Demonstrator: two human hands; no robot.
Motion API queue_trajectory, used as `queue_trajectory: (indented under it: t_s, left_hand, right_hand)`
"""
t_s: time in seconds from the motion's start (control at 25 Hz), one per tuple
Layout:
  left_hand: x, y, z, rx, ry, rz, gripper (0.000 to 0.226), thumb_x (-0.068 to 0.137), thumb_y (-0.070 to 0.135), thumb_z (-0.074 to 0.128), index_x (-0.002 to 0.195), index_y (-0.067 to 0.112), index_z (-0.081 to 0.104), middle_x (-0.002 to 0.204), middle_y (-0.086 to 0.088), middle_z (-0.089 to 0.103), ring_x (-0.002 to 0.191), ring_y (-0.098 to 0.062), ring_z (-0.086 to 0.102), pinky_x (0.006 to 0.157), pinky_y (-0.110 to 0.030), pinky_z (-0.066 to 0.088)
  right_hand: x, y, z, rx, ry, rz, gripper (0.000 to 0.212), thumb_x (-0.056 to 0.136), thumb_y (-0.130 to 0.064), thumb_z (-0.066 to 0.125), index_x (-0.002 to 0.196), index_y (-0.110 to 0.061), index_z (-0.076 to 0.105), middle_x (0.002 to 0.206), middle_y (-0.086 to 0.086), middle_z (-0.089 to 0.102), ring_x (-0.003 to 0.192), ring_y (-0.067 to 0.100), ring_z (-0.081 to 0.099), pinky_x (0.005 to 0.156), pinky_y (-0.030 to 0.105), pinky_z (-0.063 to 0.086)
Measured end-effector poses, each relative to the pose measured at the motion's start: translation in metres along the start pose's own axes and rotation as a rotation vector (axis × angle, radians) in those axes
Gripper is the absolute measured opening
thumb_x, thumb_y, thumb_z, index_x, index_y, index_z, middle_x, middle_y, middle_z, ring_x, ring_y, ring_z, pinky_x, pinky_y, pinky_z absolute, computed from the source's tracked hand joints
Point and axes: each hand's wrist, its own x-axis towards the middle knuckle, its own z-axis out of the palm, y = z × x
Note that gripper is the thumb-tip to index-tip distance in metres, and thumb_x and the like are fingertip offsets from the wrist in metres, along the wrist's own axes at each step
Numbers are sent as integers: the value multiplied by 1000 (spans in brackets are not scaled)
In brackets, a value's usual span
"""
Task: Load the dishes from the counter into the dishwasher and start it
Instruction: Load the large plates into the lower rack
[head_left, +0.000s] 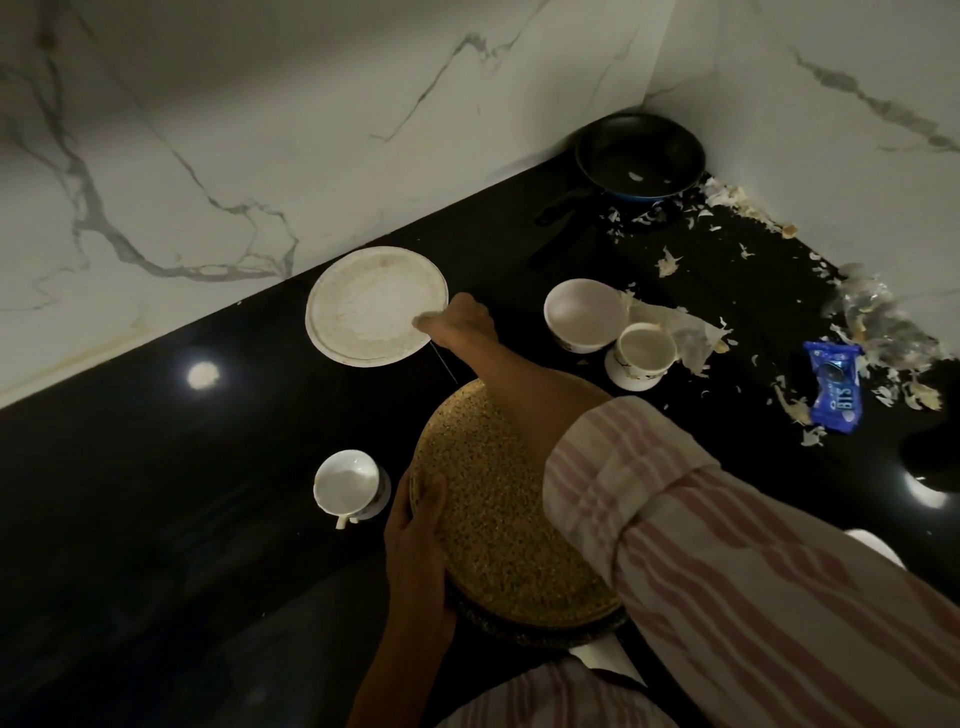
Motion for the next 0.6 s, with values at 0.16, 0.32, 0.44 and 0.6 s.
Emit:
queue_trajectory:
  t_s: [0.16,0.32,0.44,0.6]
  left_hand:
    - [1,-1,-1,-18,-2,-17,35,94,30,54,128,32,50,111,13,59,102,-8,57,80,-31,46]
    - [4,-3,0,-15,-14,-20,33,91,33,56,123,34,53,113,12,60,105,-11,58,81,-33,47]
    - [4,-5,3,6,-43,-4,45,80,41,59,124,36,54,117,12,60,107,-12,58,83,-34,47]
    - [5,-4,4,-2,-57,-2,47,81,40,58,127,33,52,117,11,60,106,-12,58,81,-34,47]
  right_hand:
    - [2,-1,10,-63,69,40,45,87,-26,70,127,-13,54,130,11,57,116,32,56,96,48,49]
    - [4,3,0,67,20,51,40,92,-26,63,126,-7,55,123,11,60,109,30,61,89,42,55]
    - [-2,8,-22,442,-135,102,41,98,-19,51,136,-3,46,129,17,58,110,31,62,83,38,56]
    - [-14,19,-55,576,-71,38,42,98,-8,49,138,1,42,136,19,51,119,35,56,77,35,56]
